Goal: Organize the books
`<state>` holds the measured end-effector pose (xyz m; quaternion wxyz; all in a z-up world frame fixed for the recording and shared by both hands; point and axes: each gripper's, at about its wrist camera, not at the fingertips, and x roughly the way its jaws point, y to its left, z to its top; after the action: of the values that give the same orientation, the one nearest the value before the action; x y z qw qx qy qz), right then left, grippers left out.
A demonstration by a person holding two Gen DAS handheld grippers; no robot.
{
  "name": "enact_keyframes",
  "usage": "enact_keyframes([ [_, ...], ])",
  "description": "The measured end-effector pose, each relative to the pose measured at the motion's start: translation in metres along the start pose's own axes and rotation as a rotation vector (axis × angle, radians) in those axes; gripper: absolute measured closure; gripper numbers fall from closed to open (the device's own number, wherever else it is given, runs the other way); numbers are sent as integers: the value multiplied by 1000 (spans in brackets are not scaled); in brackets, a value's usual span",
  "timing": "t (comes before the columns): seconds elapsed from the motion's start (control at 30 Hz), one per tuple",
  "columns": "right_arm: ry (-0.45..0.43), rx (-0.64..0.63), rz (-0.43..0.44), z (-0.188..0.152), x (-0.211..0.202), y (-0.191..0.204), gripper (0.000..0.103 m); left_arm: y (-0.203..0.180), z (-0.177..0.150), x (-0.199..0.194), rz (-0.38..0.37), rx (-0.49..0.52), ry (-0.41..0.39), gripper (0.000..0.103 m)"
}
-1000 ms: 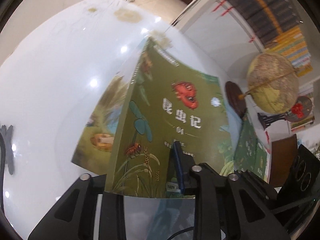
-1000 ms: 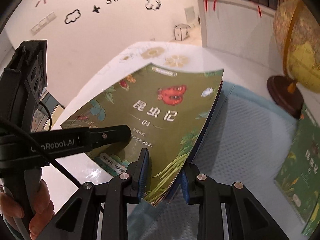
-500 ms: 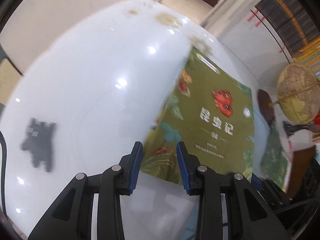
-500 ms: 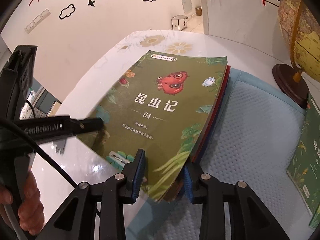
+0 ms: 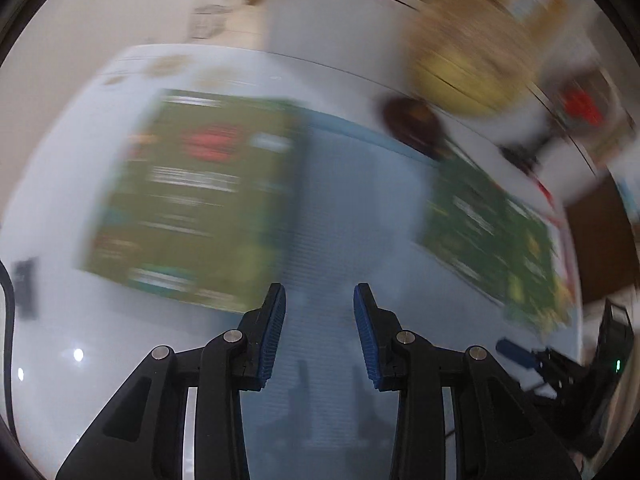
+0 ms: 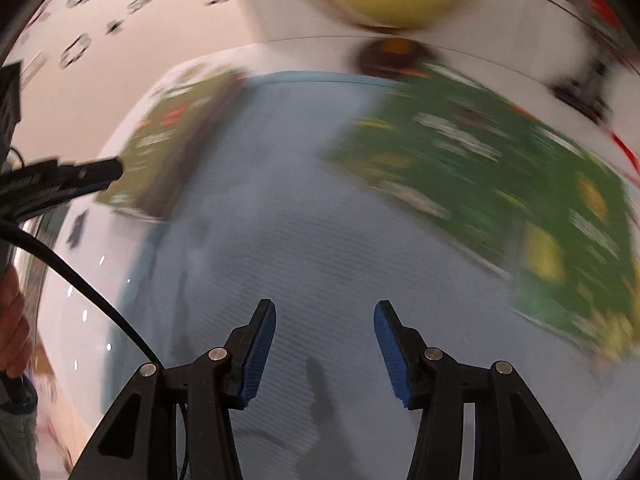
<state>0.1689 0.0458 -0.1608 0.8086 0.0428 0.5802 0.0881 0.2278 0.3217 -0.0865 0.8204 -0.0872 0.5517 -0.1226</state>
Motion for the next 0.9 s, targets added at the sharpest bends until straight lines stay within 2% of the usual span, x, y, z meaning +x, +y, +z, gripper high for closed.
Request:
enact_keyframes([
  [0.13, -47, 119, -52, -20, -34, -94, 53, -103, -13, 34, -62, 79, 65, 70],
  [0.23, -73, 182, -80, -27, -54, -165, 53, -168, -16, 63, -117, 95, 106, 70],
  [0.33, -84, 203, -78, -22, -65, -224, 49, -215, -6, 97, -160, 83, 117, 70],
  [0.43, -72, 198, -67, -11, -64, -266, 49, -238, 10, 131, -136, 26, 123, 70],
  [0.6, -10, 173, 43, 1, -47, -288, 49, -251, 17, 160, -63, -51, 131, 70],
  [0.67, -13, 148, 83, 8, -38, -283, 49, -248, 16, 162, -85, -82, 136, 68],
  [0.73, -21, 137, 89, 12, -30, -276, 47, -246, 16, 162, -109, -95, 146, 67],
  [0.9, -58, 73, 37, 23, -21, -270, 46, -237, 6, 156, -151, -137, 150, 67],
])
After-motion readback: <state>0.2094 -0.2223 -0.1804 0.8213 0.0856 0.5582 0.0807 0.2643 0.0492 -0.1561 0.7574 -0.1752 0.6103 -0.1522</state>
